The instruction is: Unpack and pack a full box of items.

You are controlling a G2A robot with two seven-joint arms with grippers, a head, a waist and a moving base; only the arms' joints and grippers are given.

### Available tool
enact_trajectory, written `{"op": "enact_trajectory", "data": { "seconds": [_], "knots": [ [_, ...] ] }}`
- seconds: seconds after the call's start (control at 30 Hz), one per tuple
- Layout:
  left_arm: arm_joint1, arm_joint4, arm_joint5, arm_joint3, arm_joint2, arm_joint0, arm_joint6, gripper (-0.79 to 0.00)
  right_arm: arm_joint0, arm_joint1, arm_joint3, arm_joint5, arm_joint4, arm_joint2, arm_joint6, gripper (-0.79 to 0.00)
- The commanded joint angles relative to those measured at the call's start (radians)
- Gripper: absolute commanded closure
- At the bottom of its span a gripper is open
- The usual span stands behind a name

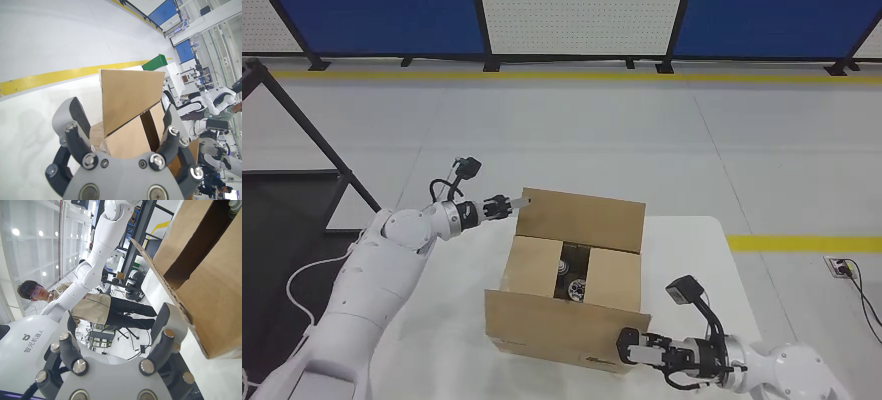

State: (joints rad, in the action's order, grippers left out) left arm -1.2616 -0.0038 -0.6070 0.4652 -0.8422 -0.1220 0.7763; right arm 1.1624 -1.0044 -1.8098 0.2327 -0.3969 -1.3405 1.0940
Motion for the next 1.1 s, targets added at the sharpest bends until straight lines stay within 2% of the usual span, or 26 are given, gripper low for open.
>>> {"op": "enact_trajectory", "data": {
  "seconds": [0.0,0.3,0.57,0.77,1.07],
  "knots": [
    [-0.015,-0.006,-0.013,-0.031,0.01,0.01,-0.018,-0.785,0.002,0.001,-0.002,-0.002,0.002,-0.002,0.0,-0.785],
    [-0.078,-0.007,-0.039,-0.14,0.047,0.056,-0.045,-0.785,0.02,0.006,-0.019,-0.005,0.009,-0.014,0.001,-0.785],
    [-0.112,0.003,-0.077,-0.194,0.061,0.072,-0.051,-0.785,0.038,0.01,-0.037,-0.009,0.012,-0.029,0.002,-0.785],
    [-0.118,-0.044,-0.151,-0.221,0.041,0.075,0.0,-0.785,0.043,0.013,-0.034,-0.007,0.013,-0.033,0.001,-0.785],
    [-0.108,-0.117,-0.237,-0.223,0.003,0.064,0.112,-0.785,0.021,0.012,-0.002,-0.015,0.004,-0.021,-0.016,-0.785]
  ]
}}
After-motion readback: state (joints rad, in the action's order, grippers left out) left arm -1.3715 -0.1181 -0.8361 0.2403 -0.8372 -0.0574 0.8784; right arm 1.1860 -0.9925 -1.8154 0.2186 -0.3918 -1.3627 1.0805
